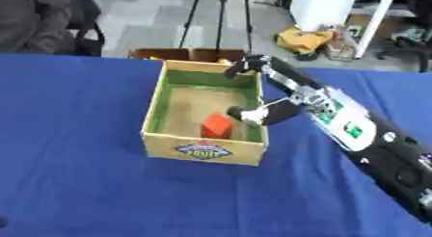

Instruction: Pick up objects on the table and place them in the box.

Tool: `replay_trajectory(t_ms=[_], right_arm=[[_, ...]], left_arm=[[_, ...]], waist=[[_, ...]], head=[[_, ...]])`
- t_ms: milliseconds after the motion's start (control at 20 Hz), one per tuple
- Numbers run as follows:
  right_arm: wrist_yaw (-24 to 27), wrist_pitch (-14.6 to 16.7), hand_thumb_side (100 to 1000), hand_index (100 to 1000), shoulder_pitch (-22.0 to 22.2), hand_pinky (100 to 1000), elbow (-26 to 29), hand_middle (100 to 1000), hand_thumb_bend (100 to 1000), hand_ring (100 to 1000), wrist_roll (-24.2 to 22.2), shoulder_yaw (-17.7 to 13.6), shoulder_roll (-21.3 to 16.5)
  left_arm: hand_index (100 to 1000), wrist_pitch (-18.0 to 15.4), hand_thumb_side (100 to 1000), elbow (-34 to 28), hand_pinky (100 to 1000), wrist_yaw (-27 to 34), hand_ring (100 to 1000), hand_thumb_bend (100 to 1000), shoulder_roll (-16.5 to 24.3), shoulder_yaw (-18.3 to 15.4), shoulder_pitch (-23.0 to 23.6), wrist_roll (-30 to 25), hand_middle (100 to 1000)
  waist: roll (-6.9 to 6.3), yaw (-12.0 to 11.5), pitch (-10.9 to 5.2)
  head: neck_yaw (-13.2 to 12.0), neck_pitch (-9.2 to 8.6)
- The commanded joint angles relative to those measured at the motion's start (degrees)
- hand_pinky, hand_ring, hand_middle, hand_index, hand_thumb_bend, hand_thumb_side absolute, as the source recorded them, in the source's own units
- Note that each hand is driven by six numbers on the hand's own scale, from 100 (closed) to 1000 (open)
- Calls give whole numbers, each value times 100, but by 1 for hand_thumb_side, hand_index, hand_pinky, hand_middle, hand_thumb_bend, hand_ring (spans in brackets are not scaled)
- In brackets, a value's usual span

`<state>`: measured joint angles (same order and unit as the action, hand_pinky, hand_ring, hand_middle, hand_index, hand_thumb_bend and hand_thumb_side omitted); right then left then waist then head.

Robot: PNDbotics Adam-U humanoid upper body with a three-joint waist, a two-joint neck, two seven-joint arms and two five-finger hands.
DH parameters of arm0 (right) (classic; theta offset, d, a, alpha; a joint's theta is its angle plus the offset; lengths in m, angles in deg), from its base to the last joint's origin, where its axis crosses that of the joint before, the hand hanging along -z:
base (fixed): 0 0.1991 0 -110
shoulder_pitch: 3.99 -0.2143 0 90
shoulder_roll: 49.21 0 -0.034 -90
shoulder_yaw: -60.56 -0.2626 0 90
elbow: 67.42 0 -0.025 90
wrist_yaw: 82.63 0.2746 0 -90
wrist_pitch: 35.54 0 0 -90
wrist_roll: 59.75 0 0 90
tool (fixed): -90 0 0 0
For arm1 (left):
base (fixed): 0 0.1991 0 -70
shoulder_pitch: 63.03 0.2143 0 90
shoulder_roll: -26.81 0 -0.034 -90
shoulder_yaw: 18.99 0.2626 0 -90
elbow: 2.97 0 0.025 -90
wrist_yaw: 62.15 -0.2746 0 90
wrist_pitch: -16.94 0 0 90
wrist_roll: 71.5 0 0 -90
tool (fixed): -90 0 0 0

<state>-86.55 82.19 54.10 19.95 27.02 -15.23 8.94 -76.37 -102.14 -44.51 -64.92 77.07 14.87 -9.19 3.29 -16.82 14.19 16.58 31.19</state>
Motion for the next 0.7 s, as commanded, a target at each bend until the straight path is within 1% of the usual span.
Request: replay_trajectory(t_ms=[50,100,200,300,500,700], right_arm=[[349,-139,394,793,83,811,588,670,374,801,214,-197,-309],[485,-202,392,792,160,810,773,667,372,799,259,-225,-328],[918,-397,376,784,346,803,1258,653,356,791,234,-326,-414],[1175,-542,373,782,546,802,1677,650,353,790,164,-437,-485],[1324,-684,371,781,896,801,2207,646,345,788,107,-570,-514],[1286,-747,380,778,1213,801,2466,640,333,787,99,-627,-438]], left_arm=[[674,-7,1000,-47,640,-28,564,291,146,-107,20,69,487],[674,-10,1000,-40,640,-45,564,292,151,-129,46,90,487],[674,-26,1000,-30,640,-87,564,291,167,-171,101,130,487],[674,-47,1000,-21,640,-121,564,290,176,-207,156,167,487],[674,-89,1000,3,640,-188,565,287,196,-259,269,223,487],[674,-132,1000,18,640,-240,566,281,212,-280,335,254,487]], waist=[[-11,119,-118],[-11,194,-121],[-17,358,-120],[-44,518,-121],[-98,796,-136],[-160,1039,-144]], head=[[-167,0],[-226,5],[-377,19],[-527,53],[-713,183],[-866,387]])
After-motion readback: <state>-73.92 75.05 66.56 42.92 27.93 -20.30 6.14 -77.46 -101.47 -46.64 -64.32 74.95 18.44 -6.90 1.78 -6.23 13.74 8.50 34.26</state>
